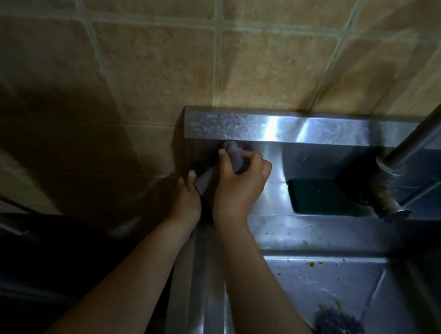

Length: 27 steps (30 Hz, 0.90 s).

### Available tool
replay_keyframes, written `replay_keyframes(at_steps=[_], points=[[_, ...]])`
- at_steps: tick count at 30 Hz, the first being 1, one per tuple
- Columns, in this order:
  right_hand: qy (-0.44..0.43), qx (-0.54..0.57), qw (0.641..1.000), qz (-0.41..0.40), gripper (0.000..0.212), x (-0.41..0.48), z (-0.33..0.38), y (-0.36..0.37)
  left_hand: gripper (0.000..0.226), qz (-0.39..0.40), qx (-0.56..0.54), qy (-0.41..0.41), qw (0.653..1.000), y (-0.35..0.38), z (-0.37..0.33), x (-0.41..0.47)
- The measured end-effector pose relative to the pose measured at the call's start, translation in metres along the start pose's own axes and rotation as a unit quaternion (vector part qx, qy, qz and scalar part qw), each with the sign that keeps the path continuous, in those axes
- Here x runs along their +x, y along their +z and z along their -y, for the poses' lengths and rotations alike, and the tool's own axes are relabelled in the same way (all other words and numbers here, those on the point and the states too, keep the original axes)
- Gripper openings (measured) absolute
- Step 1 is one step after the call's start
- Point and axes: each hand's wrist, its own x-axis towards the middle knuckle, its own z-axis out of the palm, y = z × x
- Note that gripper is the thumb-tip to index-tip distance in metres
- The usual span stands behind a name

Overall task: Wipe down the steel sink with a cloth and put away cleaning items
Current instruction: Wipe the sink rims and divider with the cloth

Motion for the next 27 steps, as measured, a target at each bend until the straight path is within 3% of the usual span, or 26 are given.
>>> replay_keyframes(at_steps=[4,7,15,22,27], points=[[-0.022,0.002,1.000,-0.004,0.029,-0.001,-0.008,0.003,0.050,0.032,-0.048,0.020,0.998,-0.003,0.002,-0.003],[-0.049,-0.018,0.999,-0.011,0.034,0.002,-0.010,0.005,0.049,-0.011,0.018,0.066,0.998,-0.003,0.000,-0.008],[-0.057,-0.091,0.994,0.007,0.028,-0.004,-0.031,0.008,0.049,-0.056,0.033,0.091,0.994,0.002,0.000,-0.008],[-0.014,-0.108,0.993,0.055,0.026,0.001,-0.022,-0.003,0.050,-0.003,0.103,0.093,0.990,-0.004,0.000,-0.008],[-0.101,-0.064,0.992,0.042,0.031,0.002,0.001,0.005,0.051,0.021,0.125,0.098,0.987,-0.006,-0.001,-0.009]])
